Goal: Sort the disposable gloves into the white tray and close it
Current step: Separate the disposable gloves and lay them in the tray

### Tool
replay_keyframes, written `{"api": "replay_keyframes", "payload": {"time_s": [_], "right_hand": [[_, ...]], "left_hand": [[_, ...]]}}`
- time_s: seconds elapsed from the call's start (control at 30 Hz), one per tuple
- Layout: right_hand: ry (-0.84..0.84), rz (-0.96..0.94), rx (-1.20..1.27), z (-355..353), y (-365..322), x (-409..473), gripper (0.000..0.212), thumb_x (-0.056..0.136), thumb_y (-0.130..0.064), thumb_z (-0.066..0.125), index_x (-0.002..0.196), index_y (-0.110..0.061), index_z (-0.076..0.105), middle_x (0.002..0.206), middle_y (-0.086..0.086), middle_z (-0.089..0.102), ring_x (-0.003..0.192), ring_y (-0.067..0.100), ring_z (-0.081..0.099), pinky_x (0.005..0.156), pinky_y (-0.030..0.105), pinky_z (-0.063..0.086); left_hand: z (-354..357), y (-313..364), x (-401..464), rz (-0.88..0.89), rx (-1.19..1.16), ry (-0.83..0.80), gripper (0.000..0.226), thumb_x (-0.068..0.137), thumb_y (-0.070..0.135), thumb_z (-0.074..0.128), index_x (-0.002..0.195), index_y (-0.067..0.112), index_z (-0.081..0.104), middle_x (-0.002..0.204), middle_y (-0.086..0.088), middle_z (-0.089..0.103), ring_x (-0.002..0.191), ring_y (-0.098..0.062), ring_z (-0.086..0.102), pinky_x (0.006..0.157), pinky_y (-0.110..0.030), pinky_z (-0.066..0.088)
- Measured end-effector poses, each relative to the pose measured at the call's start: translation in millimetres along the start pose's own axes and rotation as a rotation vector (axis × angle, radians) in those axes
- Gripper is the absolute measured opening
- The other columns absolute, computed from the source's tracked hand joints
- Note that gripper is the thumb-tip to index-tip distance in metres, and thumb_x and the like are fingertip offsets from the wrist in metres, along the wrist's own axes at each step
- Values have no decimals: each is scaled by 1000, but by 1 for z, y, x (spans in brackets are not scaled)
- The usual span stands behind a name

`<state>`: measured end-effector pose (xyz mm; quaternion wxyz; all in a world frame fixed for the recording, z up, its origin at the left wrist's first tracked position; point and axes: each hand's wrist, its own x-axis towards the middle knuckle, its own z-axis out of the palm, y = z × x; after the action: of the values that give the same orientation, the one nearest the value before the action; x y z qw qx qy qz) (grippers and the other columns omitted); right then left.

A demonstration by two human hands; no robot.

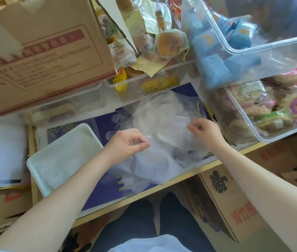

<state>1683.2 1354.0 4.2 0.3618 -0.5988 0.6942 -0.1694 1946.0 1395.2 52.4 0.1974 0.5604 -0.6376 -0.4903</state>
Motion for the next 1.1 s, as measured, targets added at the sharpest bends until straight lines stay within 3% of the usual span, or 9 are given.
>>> {"api": "replay_keyframes", "payload": {"time_s": [0.1, 0.2, 0.5, 0.6, 0.73, 0.83, 0.9, 0.97, 1.1], "right_hand": [[-54, 14, 251, -24, -32, -10, 26, 93, -26, 54, 75, -10, 63, 71, 2, 61, 64, 15, 51, 63, 29, 40], [-230, 55, 484, -40, -51, -16, 28, 96, -20, 50, 73, -10, 62, 71, -3, 65, 59, 9, 51, 60, 26, 40], [-342, -157, 715, -57, -55, -22, 15, 90, -20, 61, 77, -13, 60, 89, 3, 69, 65, 5, 54, 54, 14, 39], [-510, -181, 908, -63, -52, -22, 29, 83, -35, 67, 83, -10, 53, 116, 13, 66, 83, 26, 53, 66, 27, 45], [-568, -219, 925, -68, -53, -21, 21, 87, -32, 58, 81, -13, 58, 100, 13, 70, 97, 35, 54, 89, 53, 37], [-353, -132, 960, -69, -56, -16, 24, 92, -20, 49, 70, -16, 56, 67, 1, 63, 67, 20, 57, 75, 40, 45], [-156, -50, 871, -69, -53, -8, 18, 97, -13, 47, 80, -15, 53, 67, -1, 55, 64, 14, 53, 65, 27, 46], [-81, -51, 673, -67, -45, -2, 9, 97, -15, 49, 105, -17, 52, 87, -2, 59, 78, 14, 58, 70, 24, 50], [-91, -438, 410, -67, -36, -11, 56, 88, -7, 48, 135, -35, 36, 138, -8, 40, 125, 11, 43, 98, 19, 39]], "left_hand": [[6, 11, 1, 224, 48, 6, 6, 81, 20, 70, 81, 22, 75, 132, 17, 48, 116, 10, 47, 90, 0, 30], [11, 23, 5, 351, 24, 57, 12, 79, 27, 67, 84, 23, 78, 146, 21, 27, 135, 1, 32, 102, -7, 29], [-3, 49, 20, 89, -468, 66, 35, 64, 46, 78, 89, 21, 77, 151, 9, 29, 126, 9, 41, 96, -17, 39], [-4, 47, 24, 22, -531, -49, 33, 69, 40, 75, 91, 15, 76, 142, 7, 47, 122, -2, 50, 97, -24, 41], [6, 54, 19, -15, -530, -61, 16, 76, 26, 65, 81, 15, 76, 88, 3, 71, 81, -7, 64, 75, -19, 47], [11, 58, 18, -32, -584, 85, 18, 71, 25, 66, 78, 11, 73, 76, -2, 69, 73, -12, 63, 74, -24, 47], [13, 61, 17, -51, -607, 186, 18, 68, 27, 68, 76, 11, 74, 80, -7, 68, 79, -19, 61, 80, -32, 47], [13, 64, 16, -75, -674, 230, 13, 66, 28, 68, 69, 17, 75, 79, -6, 69, 77, -21, 63, 79, -34, 50], [10, 67, 18, -136, -1027, 284, 12, 71, 25, 64, 76, 17, 72, 74, -3, 71, 65, -15, 68, 62, -25, 57]]}}
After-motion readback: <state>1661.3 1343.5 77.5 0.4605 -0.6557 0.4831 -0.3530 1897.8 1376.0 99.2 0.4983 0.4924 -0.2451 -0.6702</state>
